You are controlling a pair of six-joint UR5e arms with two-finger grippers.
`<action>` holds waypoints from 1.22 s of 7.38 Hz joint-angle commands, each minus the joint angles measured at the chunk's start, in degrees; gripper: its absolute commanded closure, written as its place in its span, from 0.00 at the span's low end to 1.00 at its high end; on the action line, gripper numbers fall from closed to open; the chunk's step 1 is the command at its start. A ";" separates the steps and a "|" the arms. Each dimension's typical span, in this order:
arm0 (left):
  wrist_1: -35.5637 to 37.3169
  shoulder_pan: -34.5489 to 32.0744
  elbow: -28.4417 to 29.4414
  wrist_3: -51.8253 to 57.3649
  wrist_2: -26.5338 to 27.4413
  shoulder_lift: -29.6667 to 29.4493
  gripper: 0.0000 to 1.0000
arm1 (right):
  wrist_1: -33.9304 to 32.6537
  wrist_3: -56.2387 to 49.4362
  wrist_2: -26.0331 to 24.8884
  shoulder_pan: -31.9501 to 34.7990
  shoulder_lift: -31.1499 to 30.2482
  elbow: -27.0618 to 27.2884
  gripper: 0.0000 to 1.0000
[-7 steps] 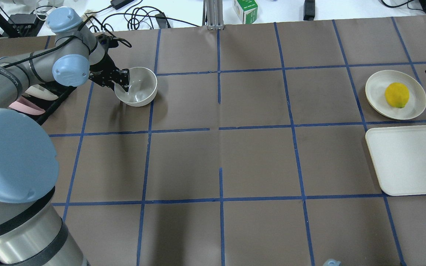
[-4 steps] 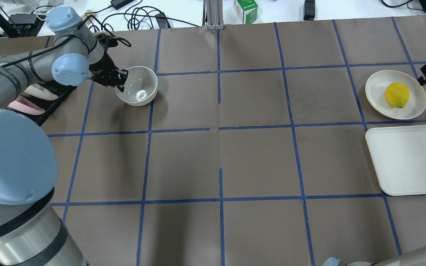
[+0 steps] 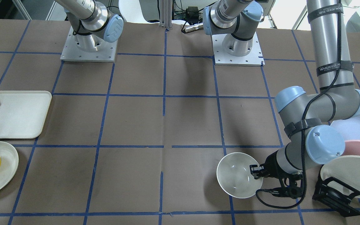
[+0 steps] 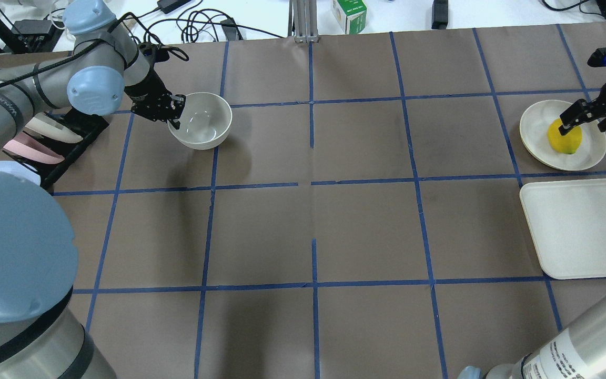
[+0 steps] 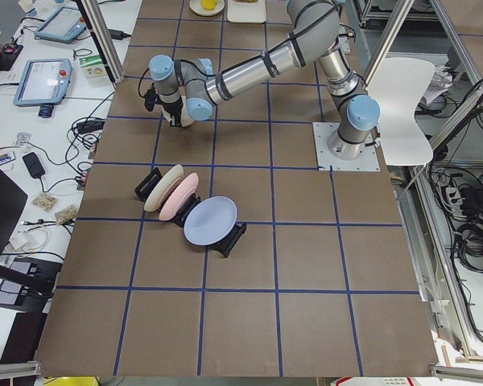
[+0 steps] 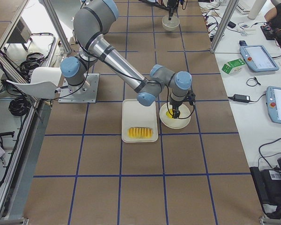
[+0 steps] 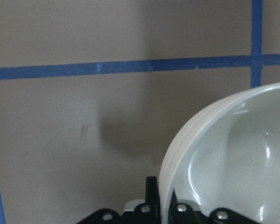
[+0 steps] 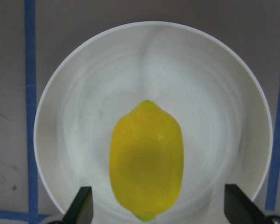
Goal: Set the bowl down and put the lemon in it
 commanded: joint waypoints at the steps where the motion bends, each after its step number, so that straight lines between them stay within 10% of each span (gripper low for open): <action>1: -2.85 -7.68 -2.30 -9.33 -5.80 3.88 1.00 | -2.98 0.93 0.03 0.33 3.08 0.21 0.00; 4: 9.04 -17.90 -12.22 -24.27 -5.82 5.65 1.00 | -2.29 1.19 0.12 1.73 3.08 0.03 0.70; 7: 17.80 -20.73 -16.99 -26.52 -5.47 6.08 1.00 | 2.85 2.68 0.29 2.35 -2.33 -0.41 0.75; 9: 18.50 -20.30 -17.79 -25.38 -5.21 5.74 0.77 | 11.90 5.13 0.11 3.84 -10.76 -0.32 0.75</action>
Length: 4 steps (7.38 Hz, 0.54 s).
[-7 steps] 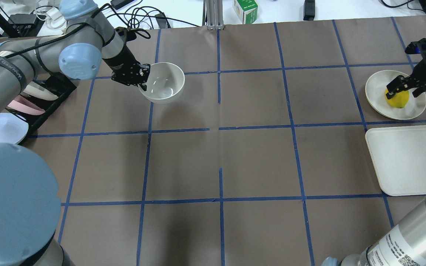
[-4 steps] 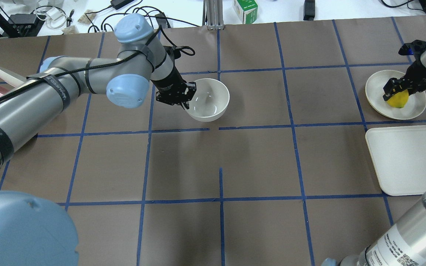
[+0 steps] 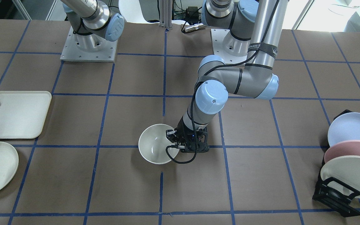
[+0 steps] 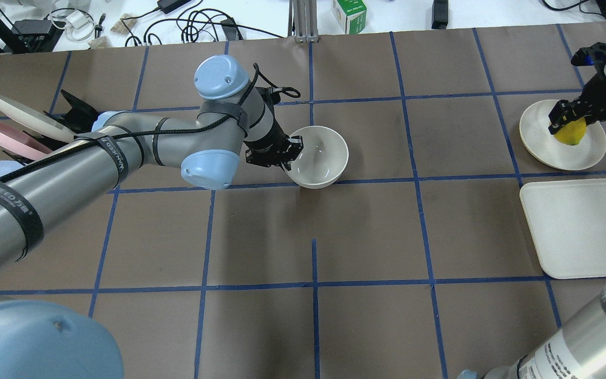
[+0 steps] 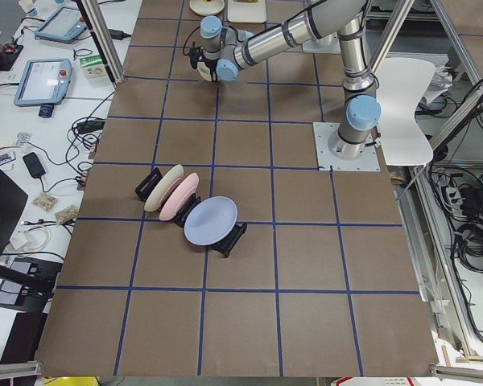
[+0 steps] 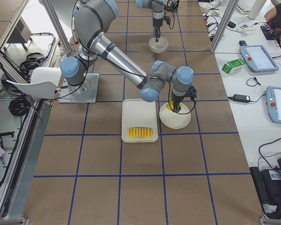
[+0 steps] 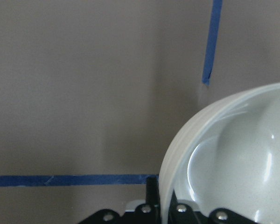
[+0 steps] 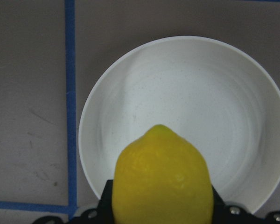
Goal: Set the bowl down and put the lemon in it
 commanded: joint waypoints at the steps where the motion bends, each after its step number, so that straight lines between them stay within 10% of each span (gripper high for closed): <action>1: 0.45 0.20 -0.48 0.52 2.34 0.06 0.71 | 10.79 7.21 -0.48 4.10 -9.75 0.03 0.75; 3: 0.28 0.38 0.74 0.96 3.42 2.15 0.01 | 18.62 15.47 -0.13 10.43 -16.97 0.56 0.75; 4: -4.68 1.51 1.53 1.22 3.68 5.47 0.00 | 20.66 20.57 0.05 14.11 -19.18 0.65 0.75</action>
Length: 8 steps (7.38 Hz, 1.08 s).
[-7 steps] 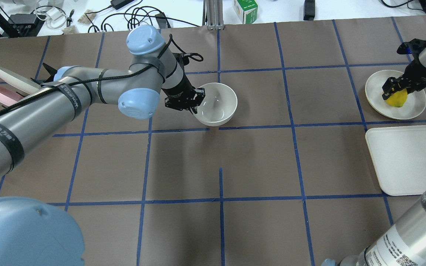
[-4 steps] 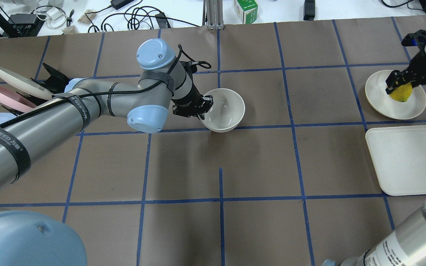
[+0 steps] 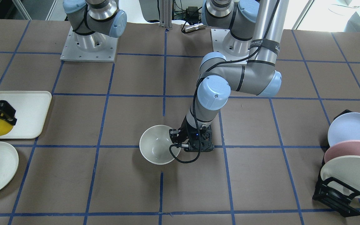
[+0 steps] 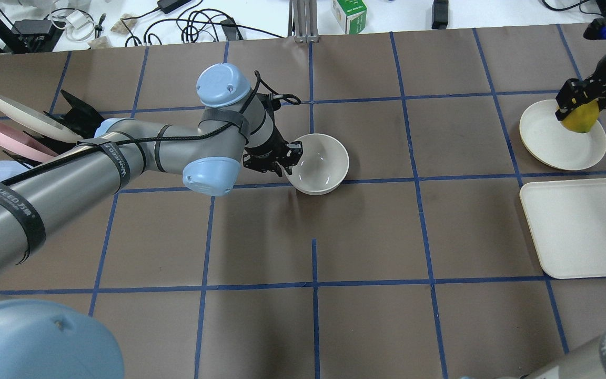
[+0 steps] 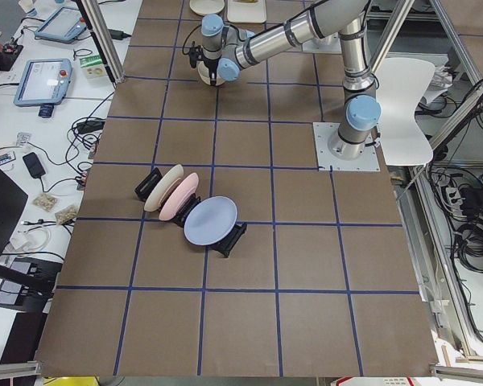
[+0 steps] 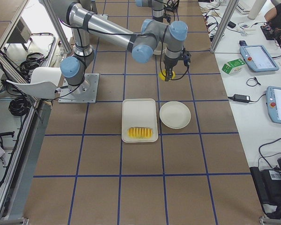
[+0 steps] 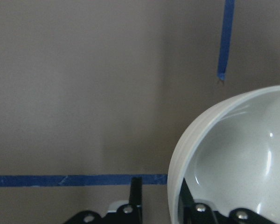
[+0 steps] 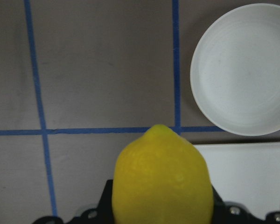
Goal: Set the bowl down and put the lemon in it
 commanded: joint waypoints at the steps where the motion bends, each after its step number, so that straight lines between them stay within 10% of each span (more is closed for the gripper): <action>1: -12.37 2.91 3.03 6.54 1.66 7.27 0.00 | 3.76 13.03 0.12 9.04 -4.25 0.22 0.75; 5: -42.82 12.15 14.02 22.33 8.17 21.07 0.00 | -4.72 35.20 1.00 29.60 -0.85 0.05 0.75; 8: -41.64 11.89 14.21 21.28 8.79 21.56 0.00 | -15.10 39.46 0.20 39.48 6.45 0.40 0.75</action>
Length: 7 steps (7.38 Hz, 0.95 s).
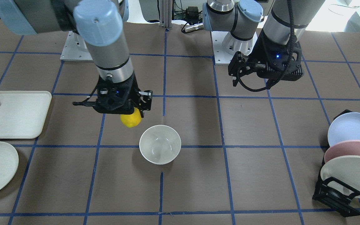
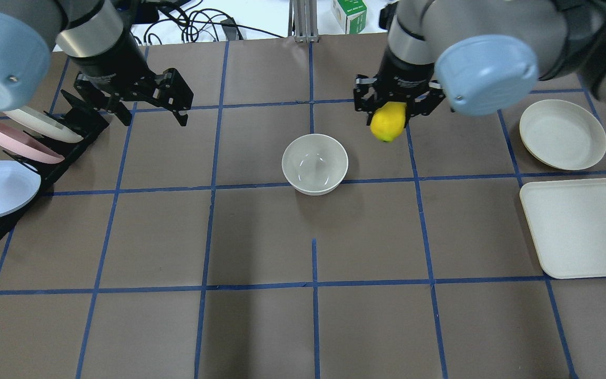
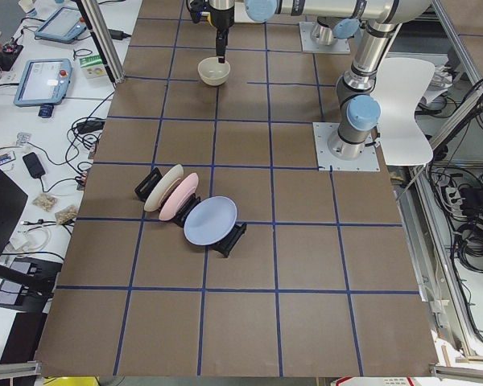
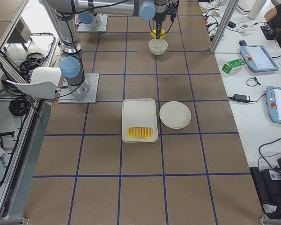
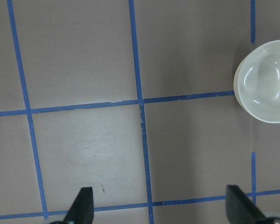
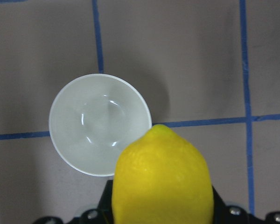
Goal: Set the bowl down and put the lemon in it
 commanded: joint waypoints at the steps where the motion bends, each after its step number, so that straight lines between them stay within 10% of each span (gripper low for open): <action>1: 0.28 -0.13 0.36 -0.18 0.33 -0.33 0.00 | -4.47 1.18 0.40 3.70 5.85 0.09 0.75; 7: 0.28 -0.22 -0.43 -0.18 1.82 0.99 0.00 | -27.24 1.71 -0.03 3.97 15.54 9.41 0.64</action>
